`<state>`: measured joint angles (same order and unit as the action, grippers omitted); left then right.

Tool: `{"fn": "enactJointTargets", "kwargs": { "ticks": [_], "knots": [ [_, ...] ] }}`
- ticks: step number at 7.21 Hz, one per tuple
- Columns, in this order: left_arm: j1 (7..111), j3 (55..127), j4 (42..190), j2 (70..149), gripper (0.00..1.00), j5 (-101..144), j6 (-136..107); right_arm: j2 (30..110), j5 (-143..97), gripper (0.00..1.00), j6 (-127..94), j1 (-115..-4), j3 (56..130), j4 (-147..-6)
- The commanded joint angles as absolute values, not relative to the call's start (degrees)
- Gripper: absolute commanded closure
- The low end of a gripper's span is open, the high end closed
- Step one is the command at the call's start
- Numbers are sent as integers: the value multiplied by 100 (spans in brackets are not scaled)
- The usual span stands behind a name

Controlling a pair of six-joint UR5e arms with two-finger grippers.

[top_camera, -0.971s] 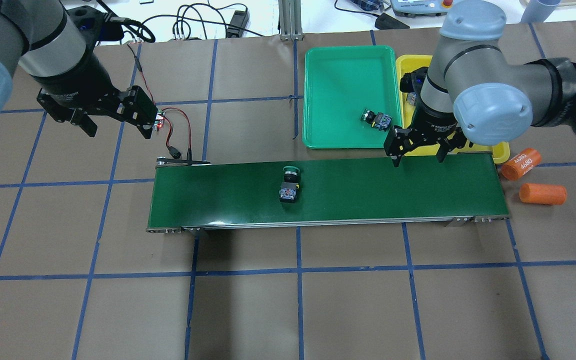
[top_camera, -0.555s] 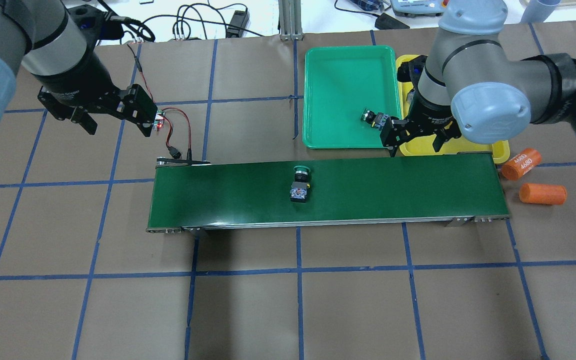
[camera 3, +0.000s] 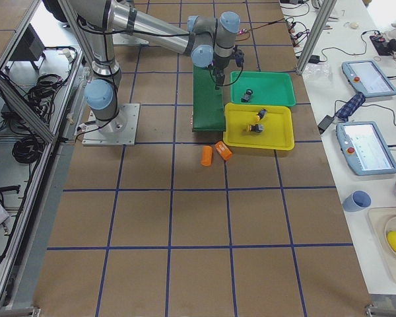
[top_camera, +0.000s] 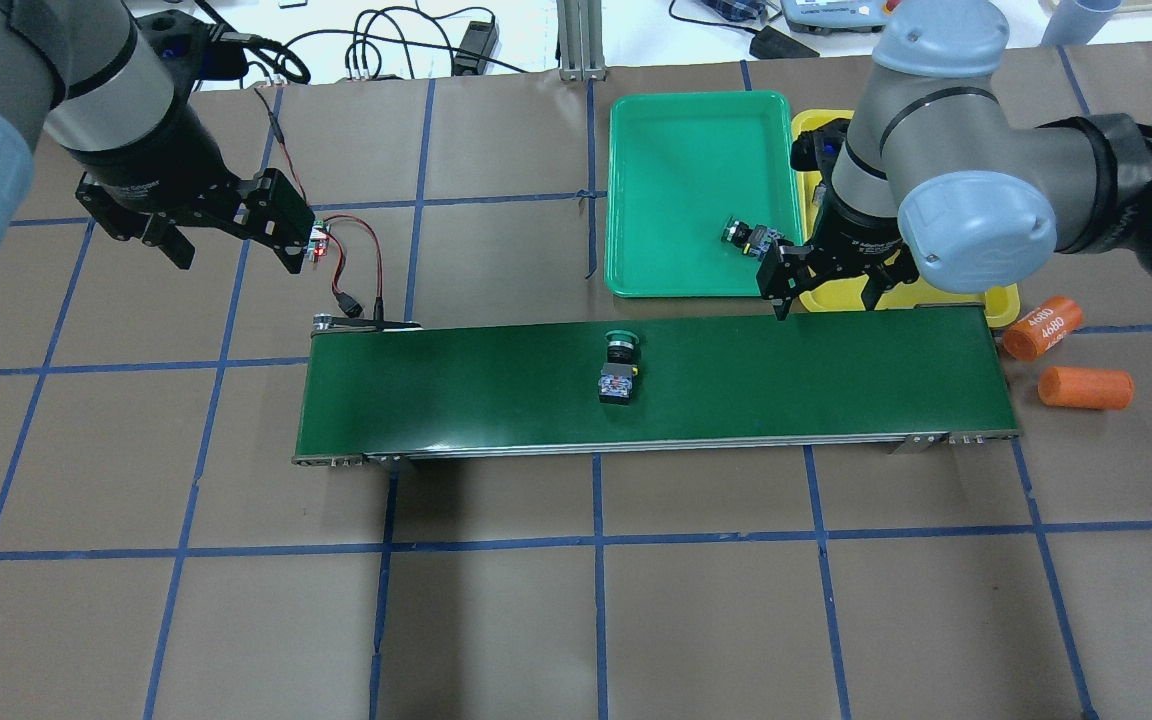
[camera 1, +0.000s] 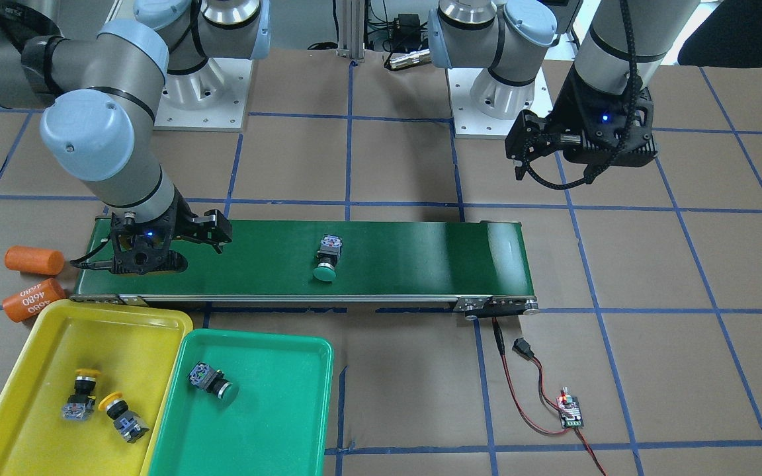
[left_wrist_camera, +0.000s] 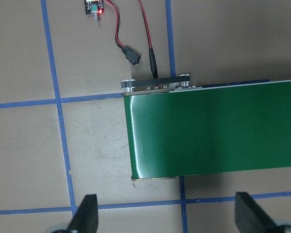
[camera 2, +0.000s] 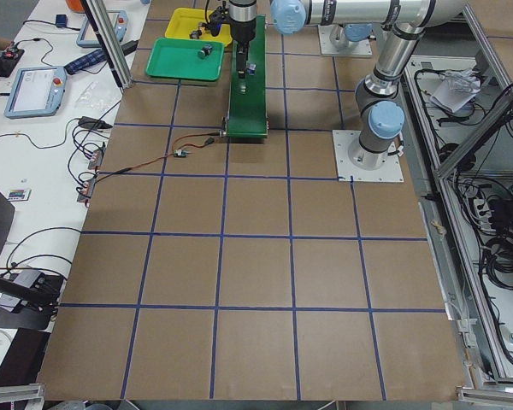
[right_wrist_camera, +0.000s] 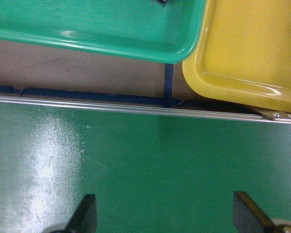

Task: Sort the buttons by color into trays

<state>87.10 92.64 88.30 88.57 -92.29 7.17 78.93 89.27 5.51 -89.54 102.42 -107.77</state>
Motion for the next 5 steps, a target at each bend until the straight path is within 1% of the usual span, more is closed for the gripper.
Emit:
{"fn": "enactJointTargets", "kwargs": {
  "ticks": [1, 3, 5],
  "knots": [
    [8701, 9272, 8842, 8903, 0, -9220, 721, 7884, 8938, 0, 554, -8956, 10274, -10775],
    [8692, 9299, 8536, 8912, 0, -9246, 721, 7866, 8921, 0, 571, -8956, 10292, -10775],
    [8692, 9473, 8491, 8886, 0, -9211, 712, 7840, 8921, 0, 571, -8956, 10406, -10784]
  ]
}}
